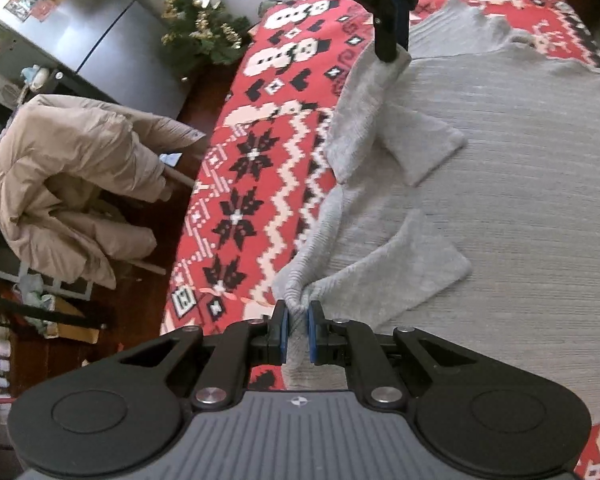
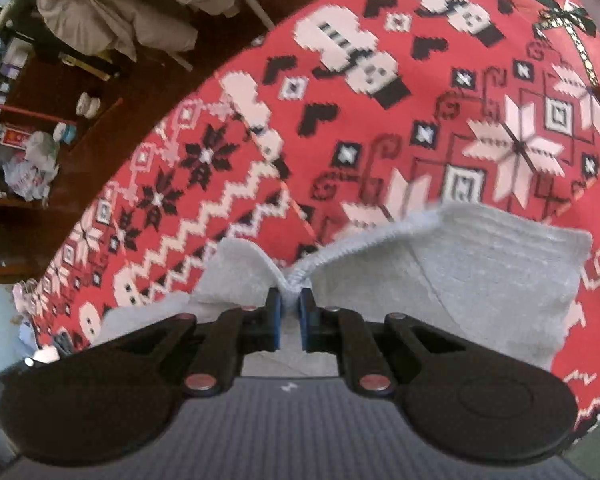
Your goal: Fold clothes
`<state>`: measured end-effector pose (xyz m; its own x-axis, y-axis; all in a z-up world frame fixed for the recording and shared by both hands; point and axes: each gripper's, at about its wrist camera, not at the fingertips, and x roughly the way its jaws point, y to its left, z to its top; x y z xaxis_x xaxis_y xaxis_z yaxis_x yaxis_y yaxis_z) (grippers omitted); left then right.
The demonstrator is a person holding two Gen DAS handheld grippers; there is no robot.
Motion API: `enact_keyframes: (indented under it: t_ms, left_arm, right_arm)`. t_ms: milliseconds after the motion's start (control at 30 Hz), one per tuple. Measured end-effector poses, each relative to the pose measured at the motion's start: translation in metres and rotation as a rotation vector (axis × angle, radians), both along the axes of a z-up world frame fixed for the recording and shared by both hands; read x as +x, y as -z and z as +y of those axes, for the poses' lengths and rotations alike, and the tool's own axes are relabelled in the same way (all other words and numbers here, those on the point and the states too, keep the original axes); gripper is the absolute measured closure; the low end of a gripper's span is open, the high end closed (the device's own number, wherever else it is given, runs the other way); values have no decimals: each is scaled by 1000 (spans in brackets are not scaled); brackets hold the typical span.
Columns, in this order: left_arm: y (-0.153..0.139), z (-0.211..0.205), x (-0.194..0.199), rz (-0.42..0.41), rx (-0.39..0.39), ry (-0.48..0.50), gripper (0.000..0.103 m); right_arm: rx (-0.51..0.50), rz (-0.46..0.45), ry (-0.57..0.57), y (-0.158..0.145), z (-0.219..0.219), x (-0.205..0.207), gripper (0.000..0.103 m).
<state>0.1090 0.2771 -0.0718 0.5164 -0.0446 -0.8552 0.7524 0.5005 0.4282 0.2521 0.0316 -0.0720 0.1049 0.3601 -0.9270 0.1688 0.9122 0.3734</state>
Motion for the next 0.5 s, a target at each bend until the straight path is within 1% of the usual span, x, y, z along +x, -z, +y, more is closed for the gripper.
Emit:
enact_keyframes:
  t_ms: [133, 233, 267, 300, 367, 400, 467, 500]
  left_arm:
    - [-1, -4, -30, 38, 0, 52, 94]
    - [4, -9, -50, 81, 0, 79, 94]
    - [7, -10, -54, 96, -3, 80, 94]
    - [8, -11, -57, 107, -6, 79, 94]
    - [11, -12, -59, 116, -12, 74, 93]
    - [12, -13, -59, 121, -15, 72, 93]
    - [14, -14, -60, 128, -18, 68, 93]
    - [15, -14, -59, 127, -14, 66, 93]
  right_arm:
    - [8, 43, -9, 9, -17, -24, 92]
    - [14, 11, -81, 11, -22, -41, 77]
    - [16, 1, -105, 12, -24, -47, 67]
    - [2, -22, -156, 11, -24, -53, 66]
    - [-91, -118, -380, 8, -13, -65, 66]
    - [-142, -181, -520, 6, -6, -73, 66]
    - [-233, -346, -857, 3, 9, -96, 66]
    - [-248, -415, -1012, 4, 13, -107, 67]
